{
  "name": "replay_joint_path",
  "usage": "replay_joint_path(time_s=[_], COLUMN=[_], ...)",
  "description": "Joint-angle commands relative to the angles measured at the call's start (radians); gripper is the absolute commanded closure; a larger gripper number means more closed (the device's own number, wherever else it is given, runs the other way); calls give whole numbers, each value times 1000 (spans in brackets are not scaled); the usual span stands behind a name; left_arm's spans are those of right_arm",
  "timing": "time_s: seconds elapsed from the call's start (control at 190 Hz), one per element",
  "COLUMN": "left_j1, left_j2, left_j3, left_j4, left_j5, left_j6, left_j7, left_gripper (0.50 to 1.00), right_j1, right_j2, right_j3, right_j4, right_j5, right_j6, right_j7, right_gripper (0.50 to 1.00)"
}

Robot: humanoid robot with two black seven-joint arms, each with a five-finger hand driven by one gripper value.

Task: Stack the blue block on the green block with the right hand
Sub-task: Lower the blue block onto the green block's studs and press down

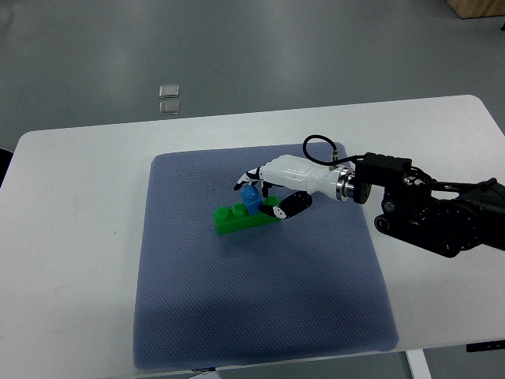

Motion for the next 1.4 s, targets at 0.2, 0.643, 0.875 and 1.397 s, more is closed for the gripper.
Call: replay_joint_path(time_s=[0.2, 0.643, 0.875, 1.397], left_j1=[0, 0, 0, 0], left_j2=[0, 0, 0, 0], left_j3=[0, 0, 0, 0], left_j4=[0, 0, 0, 0], left_j5=[0, 0, 0, 0], left_j6=[0, 0, 0, 0], left_j7=[0, 0, 0, 0], left_gripper=[500, 500, 500, 500], right_j1=[0, -6, -8, -9], right_j2=[6, 12, 17, 45], right_j3=[0, -5, -14, -16], right_j4=[-1, -1, -1, -27], right_j5=[-1, -1, -1, -5], right_j6=[0, 0, -2, -3], right_j7=[-10, -16, -16, -16], right_gripper=[985, 985, 985, 985])
